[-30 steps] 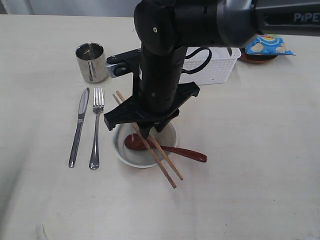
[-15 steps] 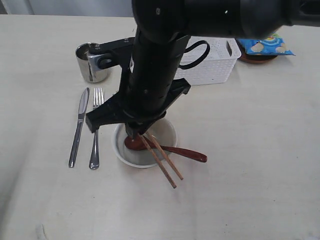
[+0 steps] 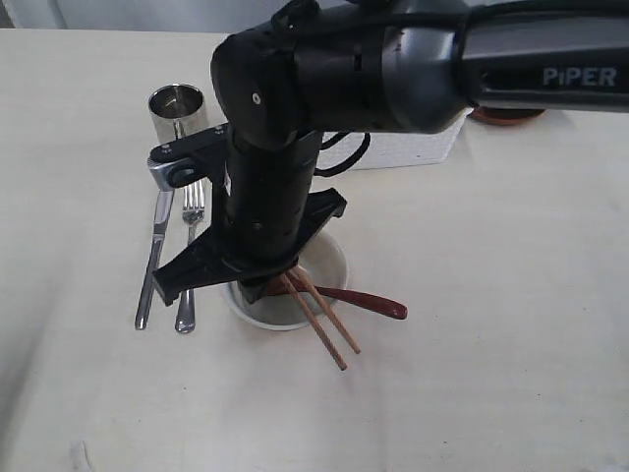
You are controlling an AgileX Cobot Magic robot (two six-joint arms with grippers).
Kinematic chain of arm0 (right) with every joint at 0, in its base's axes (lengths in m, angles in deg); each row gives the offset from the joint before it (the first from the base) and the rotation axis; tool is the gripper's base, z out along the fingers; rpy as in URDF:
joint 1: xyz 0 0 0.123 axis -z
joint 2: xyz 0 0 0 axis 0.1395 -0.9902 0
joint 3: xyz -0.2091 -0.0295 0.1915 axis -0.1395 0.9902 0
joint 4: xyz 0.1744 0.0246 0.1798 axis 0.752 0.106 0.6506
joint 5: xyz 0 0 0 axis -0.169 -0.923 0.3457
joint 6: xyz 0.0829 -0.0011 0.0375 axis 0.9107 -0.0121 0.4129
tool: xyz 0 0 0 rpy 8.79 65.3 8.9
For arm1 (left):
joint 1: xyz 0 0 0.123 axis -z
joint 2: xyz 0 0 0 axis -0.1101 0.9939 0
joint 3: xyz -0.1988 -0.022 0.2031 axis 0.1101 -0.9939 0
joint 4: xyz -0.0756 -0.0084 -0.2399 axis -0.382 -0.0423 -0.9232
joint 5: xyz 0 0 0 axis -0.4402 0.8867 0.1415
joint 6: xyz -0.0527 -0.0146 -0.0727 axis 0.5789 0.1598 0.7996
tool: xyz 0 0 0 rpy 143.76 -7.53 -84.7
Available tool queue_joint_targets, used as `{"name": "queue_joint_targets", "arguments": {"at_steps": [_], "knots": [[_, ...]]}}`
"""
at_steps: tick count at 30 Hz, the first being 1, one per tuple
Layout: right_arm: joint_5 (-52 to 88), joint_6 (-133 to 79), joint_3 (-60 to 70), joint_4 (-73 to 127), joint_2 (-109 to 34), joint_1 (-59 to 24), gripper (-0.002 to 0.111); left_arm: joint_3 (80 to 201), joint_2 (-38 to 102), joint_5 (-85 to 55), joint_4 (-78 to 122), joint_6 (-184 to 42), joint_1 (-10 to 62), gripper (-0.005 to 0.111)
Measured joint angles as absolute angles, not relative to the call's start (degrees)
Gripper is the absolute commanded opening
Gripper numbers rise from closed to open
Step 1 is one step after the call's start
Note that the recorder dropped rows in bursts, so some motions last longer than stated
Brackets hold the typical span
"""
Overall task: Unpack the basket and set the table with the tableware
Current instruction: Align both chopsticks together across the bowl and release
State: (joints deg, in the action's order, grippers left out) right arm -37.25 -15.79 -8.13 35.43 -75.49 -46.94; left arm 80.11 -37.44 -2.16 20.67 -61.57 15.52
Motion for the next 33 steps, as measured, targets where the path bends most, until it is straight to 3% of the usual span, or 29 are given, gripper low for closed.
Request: {"name": "queue_joint_targets", "arguments": {"at_steps": [33], "knots": [[-38.72, -12.91, -8.13, 26.2, -76.57, -48.62, 0.0, 80.11, -37.44, -2.16, 20.67, -61.57, 15.52, 0.0]]}}
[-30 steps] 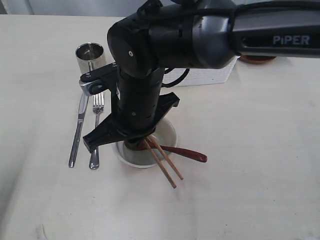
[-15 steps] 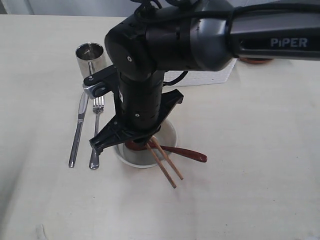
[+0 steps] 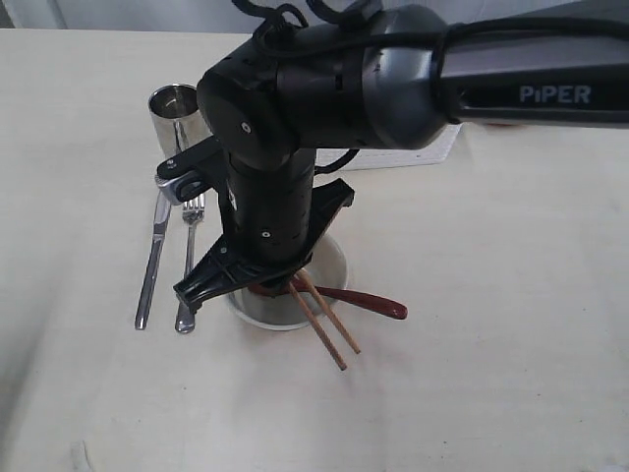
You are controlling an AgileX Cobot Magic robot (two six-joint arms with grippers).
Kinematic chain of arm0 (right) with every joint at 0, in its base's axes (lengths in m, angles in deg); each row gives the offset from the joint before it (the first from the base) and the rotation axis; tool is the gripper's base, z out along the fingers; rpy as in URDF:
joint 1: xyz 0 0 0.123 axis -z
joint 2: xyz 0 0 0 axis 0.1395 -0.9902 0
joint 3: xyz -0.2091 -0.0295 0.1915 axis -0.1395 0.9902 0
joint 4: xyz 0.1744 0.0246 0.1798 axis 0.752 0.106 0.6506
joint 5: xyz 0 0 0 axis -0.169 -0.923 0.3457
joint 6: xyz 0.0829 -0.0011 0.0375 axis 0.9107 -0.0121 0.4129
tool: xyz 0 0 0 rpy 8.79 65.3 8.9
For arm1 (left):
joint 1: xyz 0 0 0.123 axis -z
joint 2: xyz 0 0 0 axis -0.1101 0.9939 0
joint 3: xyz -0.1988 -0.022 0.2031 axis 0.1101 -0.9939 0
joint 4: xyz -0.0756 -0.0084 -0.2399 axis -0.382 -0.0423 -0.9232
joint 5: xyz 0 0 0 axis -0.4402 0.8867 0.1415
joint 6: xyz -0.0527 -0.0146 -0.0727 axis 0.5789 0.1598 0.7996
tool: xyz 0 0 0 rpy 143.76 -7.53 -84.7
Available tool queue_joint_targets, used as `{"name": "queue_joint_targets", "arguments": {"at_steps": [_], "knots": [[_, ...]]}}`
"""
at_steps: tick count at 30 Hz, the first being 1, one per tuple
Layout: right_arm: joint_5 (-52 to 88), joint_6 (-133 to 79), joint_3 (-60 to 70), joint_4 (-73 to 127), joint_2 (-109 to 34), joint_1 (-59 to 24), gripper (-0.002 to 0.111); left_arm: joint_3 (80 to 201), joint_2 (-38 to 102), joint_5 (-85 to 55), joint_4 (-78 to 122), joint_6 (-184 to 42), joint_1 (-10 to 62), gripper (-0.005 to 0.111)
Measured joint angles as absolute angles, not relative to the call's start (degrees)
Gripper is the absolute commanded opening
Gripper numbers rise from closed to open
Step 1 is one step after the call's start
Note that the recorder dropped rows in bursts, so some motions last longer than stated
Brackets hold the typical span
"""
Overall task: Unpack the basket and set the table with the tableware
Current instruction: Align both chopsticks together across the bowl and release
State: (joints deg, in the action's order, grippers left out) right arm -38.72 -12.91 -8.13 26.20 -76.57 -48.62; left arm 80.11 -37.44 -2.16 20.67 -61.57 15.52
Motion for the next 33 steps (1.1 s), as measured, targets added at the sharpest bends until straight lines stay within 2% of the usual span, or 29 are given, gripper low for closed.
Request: {"name": "queue_joint_targets", "arguments": {"at_steps": [27, 33], "knots": [[-37.77, -12.58, -8.13, 23.14, -77.82, -48.62, 0.0, 80.11, -37.44, -2.16, 20.67, -61.57, 15.52, 0.0], [-37.42, -12.58, -8.13, 22.65, -73.39, -48.62, 0.0, 80.11, -37.44, -2.16, 20.67, -61.57, 15.52, 0.0]]}}
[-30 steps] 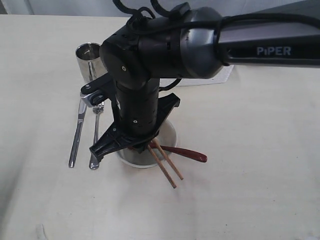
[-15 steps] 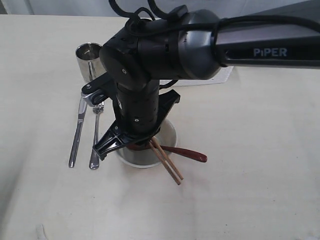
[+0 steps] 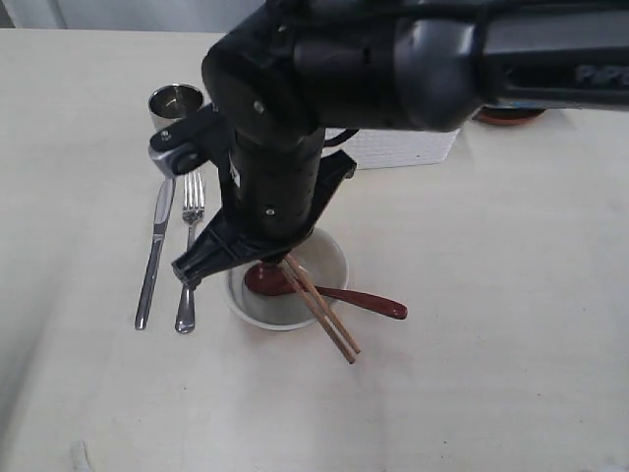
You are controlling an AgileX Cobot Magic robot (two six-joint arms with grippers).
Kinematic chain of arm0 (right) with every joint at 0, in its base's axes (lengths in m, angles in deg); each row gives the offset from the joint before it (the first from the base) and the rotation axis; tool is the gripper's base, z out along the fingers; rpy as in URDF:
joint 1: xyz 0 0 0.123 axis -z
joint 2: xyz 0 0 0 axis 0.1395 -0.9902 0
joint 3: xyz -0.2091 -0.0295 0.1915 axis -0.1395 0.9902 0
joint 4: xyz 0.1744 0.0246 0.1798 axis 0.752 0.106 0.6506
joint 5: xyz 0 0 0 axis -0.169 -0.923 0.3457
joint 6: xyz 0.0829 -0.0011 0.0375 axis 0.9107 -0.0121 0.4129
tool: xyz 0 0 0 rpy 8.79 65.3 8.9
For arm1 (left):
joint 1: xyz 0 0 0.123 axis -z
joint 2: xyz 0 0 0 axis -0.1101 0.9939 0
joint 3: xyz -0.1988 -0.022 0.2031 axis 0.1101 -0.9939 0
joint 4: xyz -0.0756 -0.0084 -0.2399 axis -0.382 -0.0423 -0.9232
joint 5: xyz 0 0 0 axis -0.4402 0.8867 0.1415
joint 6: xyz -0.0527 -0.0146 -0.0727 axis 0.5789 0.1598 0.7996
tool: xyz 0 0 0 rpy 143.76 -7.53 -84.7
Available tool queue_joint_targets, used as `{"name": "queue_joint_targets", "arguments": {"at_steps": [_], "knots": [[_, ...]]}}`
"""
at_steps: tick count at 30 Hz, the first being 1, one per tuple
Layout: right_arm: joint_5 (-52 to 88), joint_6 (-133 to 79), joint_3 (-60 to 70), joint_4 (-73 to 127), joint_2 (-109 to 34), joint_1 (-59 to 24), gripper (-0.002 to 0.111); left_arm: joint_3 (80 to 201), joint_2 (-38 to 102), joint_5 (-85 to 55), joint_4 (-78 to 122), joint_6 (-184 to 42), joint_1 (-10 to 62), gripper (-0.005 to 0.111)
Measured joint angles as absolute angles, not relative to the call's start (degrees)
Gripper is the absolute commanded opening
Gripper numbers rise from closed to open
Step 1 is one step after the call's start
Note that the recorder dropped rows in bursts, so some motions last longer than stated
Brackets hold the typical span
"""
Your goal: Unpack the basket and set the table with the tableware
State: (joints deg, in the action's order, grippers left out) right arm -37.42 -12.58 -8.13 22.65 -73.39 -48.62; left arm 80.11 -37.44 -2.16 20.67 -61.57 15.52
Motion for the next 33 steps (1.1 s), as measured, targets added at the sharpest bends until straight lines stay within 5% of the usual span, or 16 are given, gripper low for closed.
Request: {"name": "queue_joint_targets", "arguments": {"at_steps": [7, 16, 20, 27, 30, 33], "knots": [[-38.2, -12.24, -8.22, 18.26, -62.71, -43.95, 0.0, 80.11, -37.44, -2.16, 20.67, -61.57, 15.52, 0.0], [-29.8, -23.26, -8.22, 16.75, -57.06, -14.07, 0.0, 80.11, -37.44, -2.16, 20.67, -61.57, 15.52, 0.0], [-26.26, -37.13, -15.94, 31.39, -63.1, -6.83, 0.0, 80.11, -37.44, -2.16, 20.67, -61.57, 15.52, 0.0], [-44.83, -58.9, -38.65, 46.19, -81.2, -5.44, 0.0, 80.11, -37.44, -2.16, 20.67, -61.57, 15.52, 0.0], [-49.92, -65.0, -44.12, 50.86, -86.65, -5.66, 0.013, 80.11, -37.44, -2.16, 20.67, -61.57, 15.52, 0.0], [-51.17, -68.42, -45.09, 50.88, -89.44, -5.79, 0.038, 80.11, -37.44, -2.16, 20.67, -61.57, 15.52, 0.0]]}}
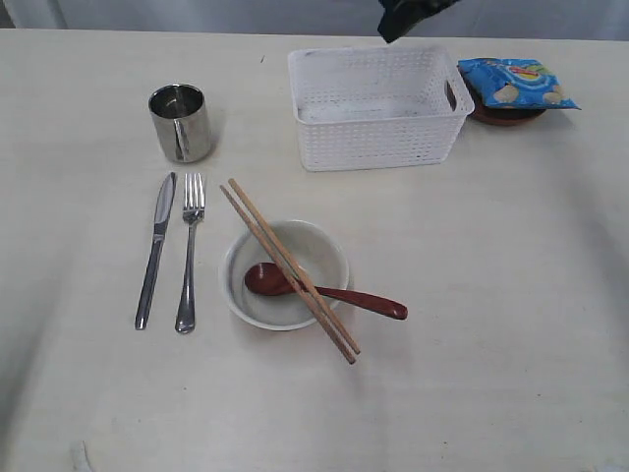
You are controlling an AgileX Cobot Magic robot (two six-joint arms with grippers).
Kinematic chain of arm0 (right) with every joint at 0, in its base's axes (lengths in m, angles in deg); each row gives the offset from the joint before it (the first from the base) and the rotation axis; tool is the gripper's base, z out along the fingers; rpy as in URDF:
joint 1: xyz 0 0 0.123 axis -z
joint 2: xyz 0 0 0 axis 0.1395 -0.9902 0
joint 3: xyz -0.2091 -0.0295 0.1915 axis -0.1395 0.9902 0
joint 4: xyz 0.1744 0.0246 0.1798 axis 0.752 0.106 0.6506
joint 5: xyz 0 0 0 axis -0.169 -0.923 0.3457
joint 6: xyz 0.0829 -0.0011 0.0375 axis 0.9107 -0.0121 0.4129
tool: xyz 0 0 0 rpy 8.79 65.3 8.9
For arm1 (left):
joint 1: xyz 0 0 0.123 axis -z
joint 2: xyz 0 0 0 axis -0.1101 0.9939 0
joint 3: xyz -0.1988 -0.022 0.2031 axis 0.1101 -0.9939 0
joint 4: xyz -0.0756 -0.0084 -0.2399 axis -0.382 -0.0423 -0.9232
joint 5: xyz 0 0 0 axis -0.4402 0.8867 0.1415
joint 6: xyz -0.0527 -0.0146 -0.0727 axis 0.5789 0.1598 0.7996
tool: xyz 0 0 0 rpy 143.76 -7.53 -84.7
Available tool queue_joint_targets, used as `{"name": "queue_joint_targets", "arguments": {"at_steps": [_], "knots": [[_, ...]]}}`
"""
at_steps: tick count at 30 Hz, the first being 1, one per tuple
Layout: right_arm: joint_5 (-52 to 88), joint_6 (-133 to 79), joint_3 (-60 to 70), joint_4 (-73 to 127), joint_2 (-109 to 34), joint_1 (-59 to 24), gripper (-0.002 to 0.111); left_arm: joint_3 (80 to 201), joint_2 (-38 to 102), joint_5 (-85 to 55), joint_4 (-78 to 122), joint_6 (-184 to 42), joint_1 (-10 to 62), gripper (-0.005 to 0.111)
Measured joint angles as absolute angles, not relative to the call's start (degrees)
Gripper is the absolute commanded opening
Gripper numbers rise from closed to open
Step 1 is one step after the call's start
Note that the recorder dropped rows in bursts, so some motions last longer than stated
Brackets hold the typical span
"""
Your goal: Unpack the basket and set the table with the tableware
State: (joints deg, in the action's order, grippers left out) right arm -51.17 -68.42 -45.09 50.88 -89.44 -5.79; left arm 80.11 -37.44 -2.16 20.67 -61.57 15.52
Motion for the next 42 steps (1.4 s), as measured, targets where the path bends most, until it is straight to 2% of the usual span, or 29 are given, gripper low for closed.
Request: {"name": "queue_joint_targets", "arguments": {"at_steps": [2, 3, 10, 19, 21, 25, 32, 34, 35, 37, 42], "knots": [[-51.48, -69.75, -45.09, 49.89, -90.05, -5.79, 0.053, 80.11, -37.44, -2.16, 20.67, -61.57, 15.52, 0.0], [-51.73, -70.03, -45.09, 49.67, -90.15, -5.79, 0.056, 80.11, -37.44, -2.16, 20.67, -61.57, 15.52, 0.0], [-51.84, -73.7, -39.62, 49.57, -86.14, -6.64, 0.043, 80.11, -37.44, -2.16, 20.55, -61.57, 15.52, 0.0], [-51.98, -87.96, -23.61, 50.83, -78.38, -8.19, 0.044, 80.11, -37.44, -2.16, 20.55, -61.57, 15.52, 0.0], [-48.55, -93.2, -20.07, 50.93, -77.77, -8.19, 0.044, 80.11, -37.44, -2.16, 20.55, -61.57, 15.52, 0.0], [-39.41, -98.46, -18.16, 50.93, -79.02, -8.19, 0.044, 80.11, -37.44, -2.16, 20.55, -61.57, 15.52, 0.0], [-33.74, -101.87, -18.16, 49.59, -83.98, -9.38, 0.044, 80.11, -37.44, -2.16, 20.55, -61.57, 15.52, 0.0], [-31.78, -102.26, -18.16, 47.56, -85.16, -10.45, 0.034, 80.11, -37.44, -2.16, 20.55, -61.57, 15.52, 0.0], [-30.79, -102.38, -18.16, 46.4, -85.39, -11.02, 0.019, 80.11, -37.44, -2.16, 20.55, -61.57, 15.52, 0.0], [-28.47, -103.39, -18.13, 43.91, -85.42, -12.17, 0.0, 80.11, -37.44, -2.16, 20.55, -61.57, 15.52, 0.0], [-24.08, -103.88, -18.03, 38.25, -84.5, -14.69, -0.001, 80.11, -37.44, -2.16, 20.55, -61.57, 15.52, 0.0]]}}
